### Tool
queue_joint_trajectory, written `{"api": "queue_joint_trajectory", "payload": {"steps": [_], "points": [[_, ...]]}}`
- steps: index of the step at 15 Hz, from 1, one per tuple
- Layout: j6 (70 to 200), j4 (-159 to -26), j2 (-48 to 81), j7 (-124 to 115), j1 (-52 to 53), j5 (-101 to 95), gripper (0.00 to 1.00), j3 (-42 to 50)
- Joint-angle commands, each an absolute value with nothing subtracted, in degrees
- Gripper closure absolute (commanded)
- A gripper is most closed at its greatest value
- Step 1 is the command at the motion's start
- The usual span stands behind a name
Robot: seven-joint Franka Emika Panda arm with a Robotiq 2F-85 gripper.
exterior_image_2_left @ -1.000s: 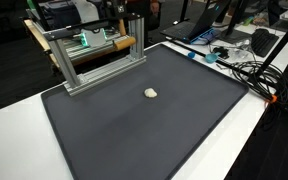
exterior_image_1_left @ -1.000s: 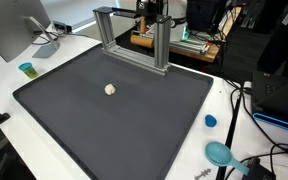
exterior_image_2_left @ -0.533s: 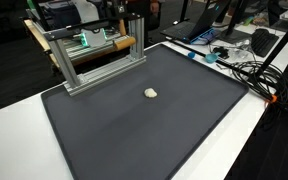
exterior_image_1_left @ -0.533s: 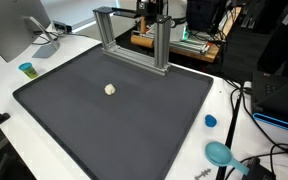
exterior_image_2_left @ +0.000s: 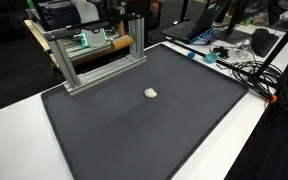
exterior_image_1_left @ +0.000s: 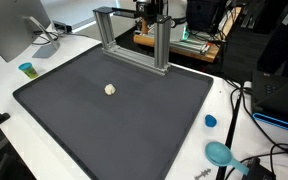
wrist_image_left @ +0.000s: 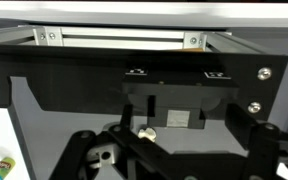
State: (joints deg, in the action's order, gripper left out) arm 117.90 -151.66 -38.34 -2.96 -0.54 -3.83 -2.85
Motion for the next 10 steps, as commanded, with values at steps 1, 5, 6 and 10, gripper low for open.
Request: {"api": "queue_joint_trajectory", "payload": {"steps": [1, 5, 6, 10], "points": [[116.86, -151.18, -38.95, -3.75, -0.52, -3.66, 0.0, -2.65], [117.96, -153.1, -40.47, -3.99, -0.07, -2.02, 0.0, -1.89], [118.23, -153.52, -40.8, -4.47, -0.15, -1.32, 0.0, -1.73], [121.36, -156.79, -43.92, -5.38, -0.25, -0.25, 0.0, -1.91]]}}
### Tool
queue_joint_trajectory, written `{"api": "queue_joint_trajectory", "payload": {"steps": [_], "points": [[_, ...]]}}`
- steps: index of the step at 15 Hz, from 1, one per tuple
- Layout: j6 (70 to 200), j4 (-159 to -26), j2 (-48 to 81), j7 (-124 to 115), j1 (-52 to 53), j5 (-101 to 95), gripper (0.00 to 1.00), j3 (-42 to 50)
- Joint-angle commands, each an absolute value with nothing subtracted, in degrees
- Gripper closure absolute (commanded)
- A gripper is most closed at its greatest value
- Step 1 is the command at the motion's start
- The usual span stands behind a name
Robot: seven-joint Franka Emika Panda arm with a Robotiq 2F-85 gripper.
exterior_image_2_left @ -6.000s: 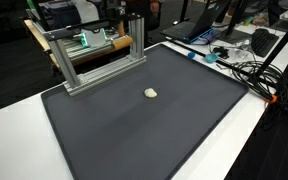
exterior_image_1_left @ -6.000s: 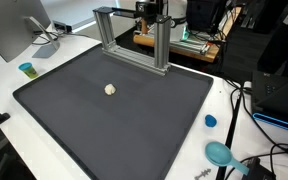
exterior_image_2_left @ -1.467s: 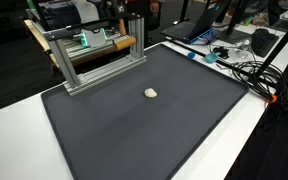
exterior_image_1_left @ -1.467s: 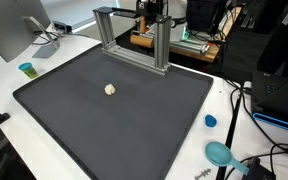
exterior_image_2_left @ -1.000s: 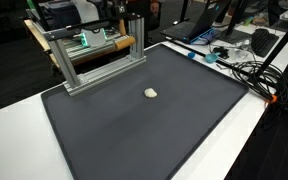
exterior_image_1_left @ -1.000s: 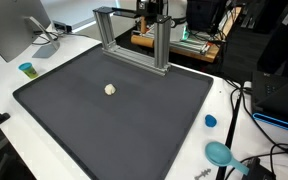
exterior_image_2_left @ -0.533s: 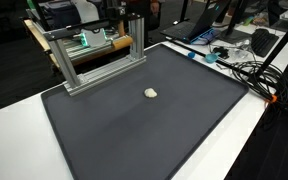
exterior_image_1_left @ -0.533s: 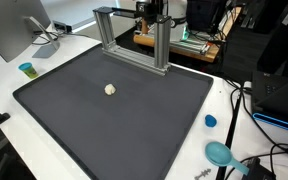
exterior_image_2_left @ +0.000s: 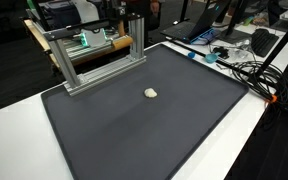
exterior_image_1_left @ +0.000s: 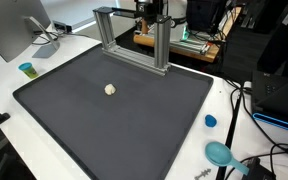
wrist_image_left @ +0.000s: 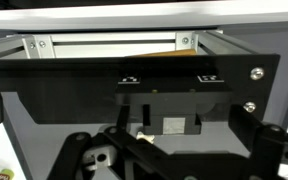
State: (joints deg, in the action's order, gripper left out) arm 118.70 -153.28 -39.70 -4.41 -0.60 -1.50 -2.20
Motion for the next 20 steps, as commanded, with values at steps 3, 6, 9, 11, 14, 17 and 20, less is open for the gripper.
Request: {"api": "queue_joint_trajectory", "payload": {"steps": [3, 6, 9, 11, 14, 17, 20], "points": [[125.76, -159.2, -46.23, -7.02, -0.91, -0.99, 0.0, -2.7], [126.72, -157.5, -45.51, -8.93, -1.73, -1.53, 0.0, -3.59], [126.54, -157.17, -44.13, -8.85, -2.03, -2.26, 0.0, -4.02], [126.35, -156.95, -42.9, -8.51, -1.96, -2.78, 0.0, -4.33], [126.39, -156.79, -41.08, -8.18, -1.47, -2.65, 0.0, -4.48], [125.47, -156.46, -40.1, -7.25, -1.29, -2.17, 0.0, -3.64], [124.95, -156.8, -40.88, -5.41, -1.1, -1.85, 0.06, -2.22]]}}
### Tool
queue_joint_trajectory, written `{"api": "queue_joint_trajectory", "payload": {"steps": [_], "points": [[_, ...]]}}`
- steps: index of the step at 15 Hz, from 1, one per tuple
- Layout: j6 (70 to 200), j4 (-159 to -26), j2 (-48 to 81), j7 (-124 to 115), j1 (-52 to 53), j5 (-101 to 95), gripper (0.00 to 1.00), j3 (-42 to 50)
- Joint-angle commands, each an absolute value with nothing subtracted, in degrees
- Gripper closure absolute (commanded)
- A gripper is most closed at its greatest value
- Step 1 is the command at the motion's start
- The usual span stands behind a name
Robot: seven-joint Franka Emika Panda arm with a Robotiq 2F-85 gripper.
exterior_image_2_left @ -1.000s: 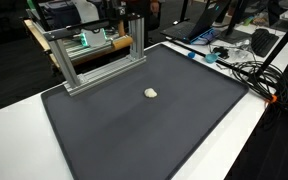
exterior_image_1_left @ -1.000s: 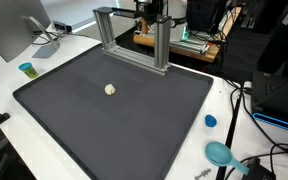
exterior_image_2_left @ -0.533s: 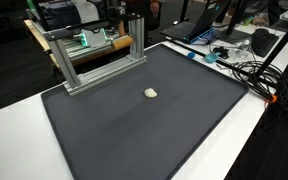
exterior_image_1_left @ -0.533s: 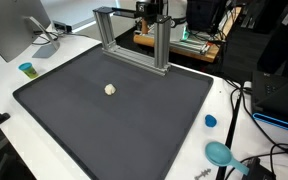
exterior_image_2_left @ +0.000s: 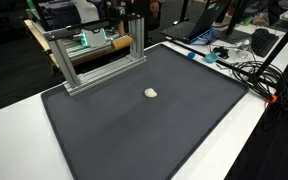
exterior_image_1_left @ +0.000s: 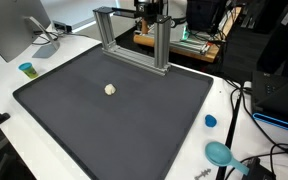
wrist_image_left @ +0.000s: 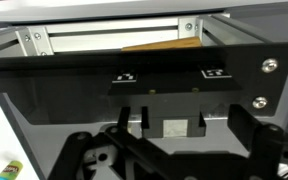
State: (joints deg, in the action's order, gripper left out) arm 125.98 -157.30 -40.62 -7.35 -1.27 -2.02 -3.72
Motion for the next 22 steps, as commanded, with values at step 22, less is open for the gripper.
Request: {"api": "queue_joint_trajectory", "payload": {"steps": [22], "points": [[122.35, -157.18, -44.2, 2.57, 0.19, -1.69, 0.23, 0.41]]}}
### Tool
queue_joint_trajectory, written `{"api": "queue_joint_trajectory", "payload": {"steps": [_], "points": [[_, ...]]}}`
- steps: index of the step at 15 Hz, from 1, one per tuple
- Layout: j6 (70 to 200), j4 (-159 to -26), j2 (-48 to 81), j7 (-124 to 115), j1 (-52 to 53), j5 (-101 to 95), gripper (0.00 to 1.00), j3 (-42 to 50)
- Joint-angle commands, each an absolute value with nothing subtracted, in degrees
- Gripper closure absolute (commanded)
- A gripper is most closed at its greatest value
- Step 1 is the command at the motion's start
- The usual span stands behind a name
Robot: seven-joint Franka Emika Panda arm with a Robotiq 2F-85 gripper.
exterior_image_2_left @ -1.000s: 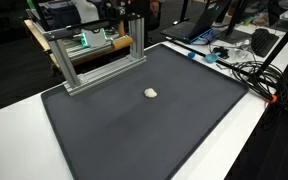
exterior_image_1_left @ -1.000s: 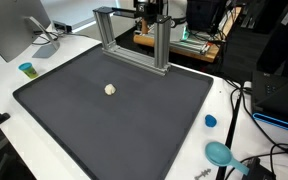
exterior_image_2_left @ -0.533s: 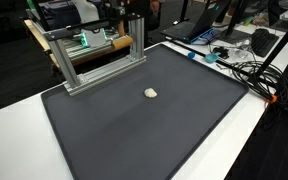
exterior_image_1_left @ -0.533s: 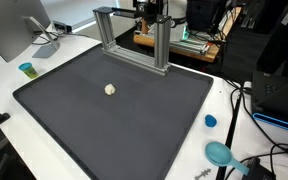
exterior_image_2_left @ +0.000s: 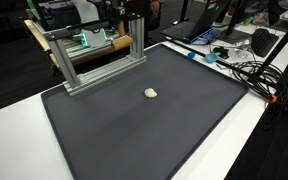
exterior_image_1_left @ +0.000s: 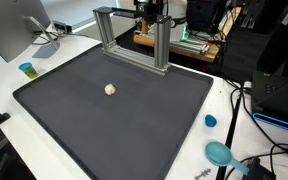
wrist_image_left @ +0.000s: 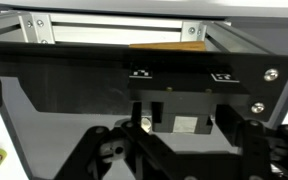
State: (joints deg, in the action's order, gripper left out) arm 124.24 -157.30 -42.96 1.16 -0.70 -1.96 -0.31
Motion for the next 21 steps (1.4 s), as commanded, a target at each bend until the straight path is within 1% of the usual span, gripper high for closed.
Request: {"api": "queue_joint_trajectory", "payload": {"steps": [1, 3, 4, 5, 7, 10, 15, 17, 19, 20, 21], "points": [[122.17, -157.18, -44.25, 2.64, 0.26, -1.71, 0.21, 0.37], [122.17, -157.18, -44.09, 2.66, 0.38, -1.65, 0.21, 0.27], [122.18, -157.18, -44.02, 2.56, 0.4, -1.61, 0.23, 0.22], [122.27, -157.18, -43.92, 2.24, 0.33, -1.61, 0.23, 0.08], [122.49, -157.17, -43.73, 1.9, 0.38, -1.45, 0.24, -0.04], [121.95, -157.15, -43.44, 1.38, 0.17, -1.73, 0.29, -0.37], [121.42, -157.13, -42.52, -0.06, -0.16, -2.0, 0.3, -1.18], [120.92, -157.13, -42.32, -0.81, -0.42, -1.95, 0.28, -1.26], [119.91, -157.14, -41.9, -2.37, -0.87, -1.84, 0.33, -1.46], [119.63, -157.14, -41.72, -2.95, -0.9, -1.8, 0.34, -1.57], [119.75, -157.13, -41.46, -3.23, -0.67, -1.51, 0.37, -1.51]]}}
